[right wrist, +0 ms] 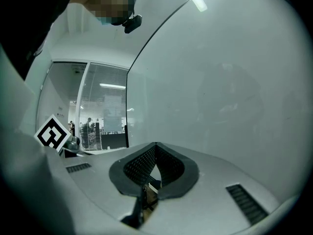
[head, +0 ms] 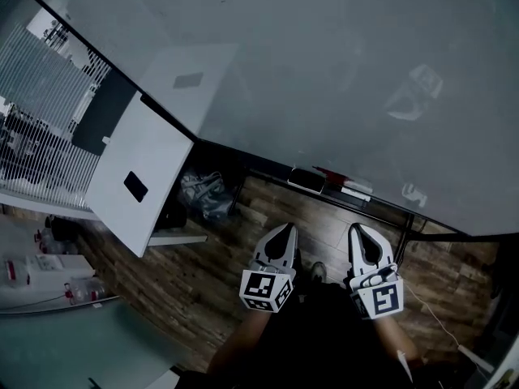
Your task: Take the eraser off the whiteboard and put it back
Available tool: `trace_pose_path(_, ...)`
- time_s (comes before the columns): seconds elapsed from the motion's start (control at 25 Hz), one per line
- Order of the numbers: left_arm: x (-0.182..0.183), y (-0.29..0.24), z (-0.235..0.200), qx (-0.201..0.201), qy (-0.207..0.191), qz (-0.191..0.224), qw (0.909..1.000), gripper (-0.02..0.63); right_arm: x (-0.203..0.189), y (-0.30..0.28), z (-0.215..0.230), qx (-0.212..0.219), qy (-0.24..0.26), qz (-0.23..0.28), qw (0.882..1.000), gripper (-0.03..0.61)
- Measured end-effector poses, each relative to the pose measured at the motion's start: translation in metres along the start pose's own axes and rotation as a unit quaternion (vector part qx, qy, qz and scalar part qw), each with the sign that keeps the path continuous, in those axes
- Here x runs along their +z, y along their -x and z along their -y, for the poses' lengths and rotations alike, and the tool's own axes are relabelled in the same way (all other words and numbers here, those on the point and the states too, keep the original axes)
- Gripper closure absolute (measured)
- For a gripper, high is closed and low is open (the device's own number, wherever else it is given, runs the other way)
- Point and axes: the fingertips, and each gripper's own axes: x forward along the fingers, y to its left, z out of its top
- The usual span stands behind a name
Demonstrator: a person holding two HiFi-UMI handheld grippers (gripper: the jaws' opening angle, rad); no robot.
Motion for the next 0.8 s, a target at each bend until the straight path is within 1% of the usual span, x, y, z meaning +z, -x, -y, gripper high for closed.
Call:
trace_pose_path(0.12,-0.008,-0.009,-0.012,0.002,0.019,-0.004,0.9998,0.609,-0.007,-0.009,0.0,0.001,-0.009,0.0,1.0,0.563)
trace_pose_path(0.32,-0.022,-0.018,-0.027,-0.002,0.058,-0.011,0.9983,0.609,-0.015,-0.023,-0.006,0.007,-0.003,-0.011,1.0,0.563)
trace_pose_path(0.44,-0.033,-0.026,-0.035,-0.006,0.08,-0.019,0.9966,0.609,-0.022,-0.029,-0.008,0.009,-0.009,-0.009,1.0,0.563)
trace_pose_path(0.52,-0.041,-0.032,-0.04,-0.008,0.092,-0.023,0.9954,0.609,-0.026,-0.031,-0.011,0.018,-0.003,-0.003,1.0,0.563)
trace_pose_path(0.64,-0.053,-0.041,-0.046,-0.011,0.111,-0.031,0.9933,0.609,-0.032,-0.036,-0.015,0.024,-0.004,-0.013,1.0,0.563)
trace_pose_path(0.8,-0.067,-0.052,-0.053,-0.015,0.137,-0.038,0.9898,0.609,-0.035,-0.041,-0.015,0.019,-0.013,-0.018,1.0,0.563)
